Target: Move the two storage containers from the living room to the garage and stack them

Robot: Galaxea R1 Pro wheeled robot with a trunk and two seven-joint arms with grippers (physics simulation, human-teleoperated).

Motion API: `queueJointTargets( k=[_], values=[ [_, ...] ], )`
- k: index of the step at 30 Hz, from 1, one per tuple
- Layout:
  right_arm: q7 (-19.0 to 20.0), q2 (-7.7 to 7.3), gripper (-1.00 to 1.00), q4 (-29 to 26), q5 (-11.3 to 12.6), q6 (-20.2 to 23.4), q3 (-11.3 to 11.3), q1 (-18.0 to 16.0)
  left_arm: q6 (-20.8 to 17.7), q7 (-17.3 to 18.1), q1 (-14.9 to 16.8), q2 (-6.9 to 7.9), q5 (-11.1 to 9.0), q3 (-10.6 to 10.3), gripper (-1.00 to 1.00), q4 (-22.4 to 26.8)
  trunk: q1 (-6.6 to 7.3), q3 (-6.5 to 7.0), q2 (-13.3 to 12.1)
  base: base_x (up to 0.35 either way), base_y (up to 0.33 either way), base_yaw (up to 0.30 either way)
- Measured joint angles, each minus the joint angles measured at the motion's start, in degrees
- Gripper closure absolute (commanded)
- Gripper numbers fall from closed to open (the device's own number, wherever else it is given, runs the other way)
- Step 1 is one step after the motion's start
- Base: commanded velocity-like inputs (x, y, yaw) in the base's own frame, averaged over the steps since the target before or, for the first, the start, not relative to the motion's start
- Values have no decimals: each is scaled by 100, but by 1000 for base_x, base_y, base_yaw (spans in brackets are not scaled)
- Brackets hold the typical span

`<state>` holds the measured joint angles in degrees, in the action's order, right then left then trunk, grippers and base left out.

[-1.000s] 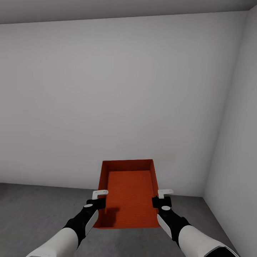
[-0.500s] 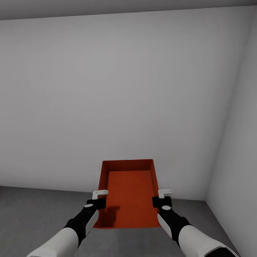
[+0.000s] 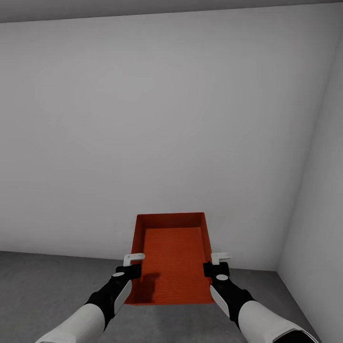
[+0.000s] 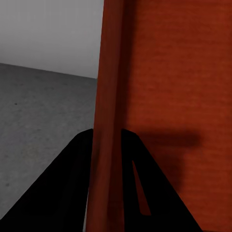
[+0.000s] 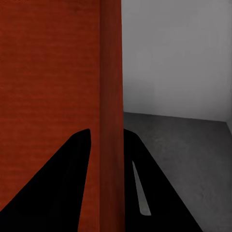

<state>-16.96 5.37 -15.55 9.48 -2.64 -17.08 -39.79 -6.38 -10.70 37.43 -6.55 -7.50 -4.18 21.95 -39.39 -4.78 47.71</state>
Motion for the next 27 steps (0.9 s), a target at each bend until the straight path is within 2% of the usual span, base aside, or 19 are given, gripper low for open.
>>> queueJointTargets(
  k=[14,27],
  values=[
    [-5,10,100,17,-35,8,19,-1,0,1,-2,8,-35,-16,100,-11,0,-7,0,0,0,0],
    [14,10,100,22,-40,3,40,-1,0,1,-4,8,-29,-14,100,-11,0,-119,0,0,0,0]
  ],
)
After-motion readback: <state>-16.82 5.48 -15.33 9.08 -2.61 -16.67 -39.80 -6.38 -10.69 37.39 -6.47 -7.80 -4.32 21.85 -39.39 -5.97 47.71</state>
